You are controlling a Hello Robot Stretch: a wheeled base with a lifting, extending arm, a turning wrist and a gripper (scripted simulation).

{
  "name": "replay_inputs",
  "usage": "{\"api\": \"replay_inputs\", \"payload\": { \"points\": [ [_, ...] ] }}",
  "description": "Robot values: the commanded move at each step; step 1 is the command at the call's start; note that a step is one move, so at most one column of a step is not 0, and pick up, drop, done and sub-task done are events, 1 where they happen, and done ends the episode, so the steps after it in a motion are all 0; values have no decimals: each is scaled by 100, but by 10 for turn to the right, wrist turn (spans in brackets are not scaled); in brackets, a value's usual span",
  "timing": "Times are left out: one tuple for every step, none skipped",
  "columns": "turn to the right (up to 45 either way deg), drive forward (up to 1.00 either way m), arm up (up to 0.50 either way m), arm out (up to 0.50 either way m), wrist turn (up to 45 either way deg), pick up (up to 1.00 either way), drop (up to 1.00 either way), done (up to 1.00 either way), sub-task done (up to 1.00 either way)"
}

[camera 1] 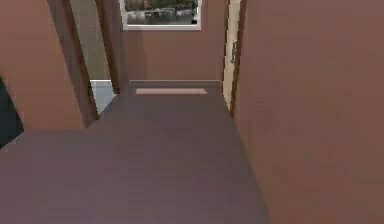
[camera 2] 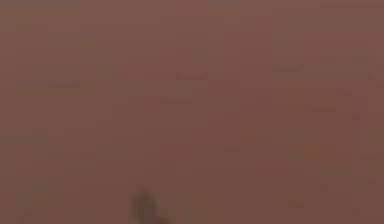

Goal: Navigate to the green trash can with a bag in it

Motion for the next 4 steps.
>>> {"api": "replay_inputs", "payload": {
  "points": [
    [-450,0,0,0,0,0,0,0,0],
    [-420,0,0,0,0,0,0,0,0],
    [0,15,0,0,0,0,0,0,0],
    [450,0,0,0,0,0,0,0,0]
  ]
}}
